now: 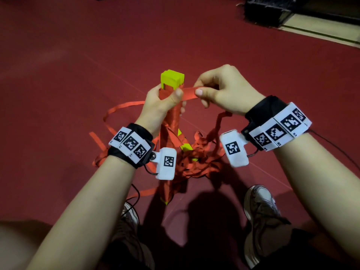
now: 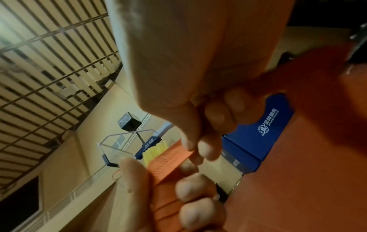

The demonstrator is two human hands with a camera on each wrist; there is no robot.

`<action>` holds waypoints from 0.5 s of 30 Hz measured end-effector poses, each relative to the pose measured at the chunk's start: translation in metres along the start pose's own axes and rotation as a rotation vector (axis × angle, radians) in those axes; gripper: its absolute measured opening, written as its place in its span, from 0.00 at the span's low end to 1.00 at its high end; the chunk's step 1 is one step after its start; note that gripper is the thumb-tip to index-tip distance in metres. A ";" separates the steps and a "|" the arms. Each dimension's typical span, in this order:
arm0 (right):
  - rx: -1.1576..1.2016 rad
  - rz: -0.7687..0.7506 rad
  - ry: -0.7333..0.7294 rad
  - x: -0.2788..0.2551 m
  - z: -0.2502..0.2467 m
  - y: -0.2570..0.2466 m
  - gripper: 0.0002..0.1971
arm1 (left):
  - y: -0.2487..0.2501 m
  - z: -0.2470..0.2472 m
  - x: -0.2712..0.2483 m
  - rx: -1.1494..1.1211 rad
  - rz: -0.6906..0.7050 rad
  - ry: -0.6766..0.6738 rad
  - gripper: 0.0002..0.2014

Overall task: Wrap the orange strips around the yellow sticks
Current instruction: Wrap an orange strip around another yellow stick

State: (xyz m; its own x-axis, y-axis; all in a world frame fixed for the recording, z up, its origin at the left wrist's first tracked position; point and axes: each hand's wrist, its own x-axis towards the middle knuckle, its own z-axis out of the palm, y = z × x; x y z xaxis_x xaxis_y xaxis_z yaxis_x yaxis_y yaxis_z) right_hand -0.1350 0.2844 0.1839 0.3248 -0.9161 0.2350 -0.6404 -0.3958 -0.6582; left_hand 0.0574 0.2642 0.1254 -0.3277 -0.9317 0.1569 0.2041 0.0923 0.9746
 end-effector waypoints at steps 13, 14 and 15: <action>0.313 -0.148 -0.195 -0.008 0.016 -0.011 0.17 | 0.010 -0.010 -0.010 -0.141 -0.298 -0.448 0.29; 0.329 -0.151 -0.202 -0.008 0.017 -0.011 0.14 | 0.010 -0.012 -0.011 -0.163 -0.297 -0.474 0.31; 0.326 -0.149 -0.200 -0.008 0.017 -0.011 0.12 | 0.011 -0.012 -0.012 -0.177 -0.294 -0.480 0.33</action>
State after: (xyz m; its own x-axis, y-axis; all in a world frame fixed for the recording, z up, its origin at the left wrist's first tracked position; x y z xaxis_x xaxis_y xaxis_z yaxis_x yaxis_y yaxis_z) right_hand -0.1182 0.2969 0.1775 0.5466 -0.8072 0.2228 -0.3321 -0.4532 -0.8273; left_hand 0.0751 0.2720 0.1325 -0.7664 -0.6420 -0.0212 0.1783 -0.2443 0.9532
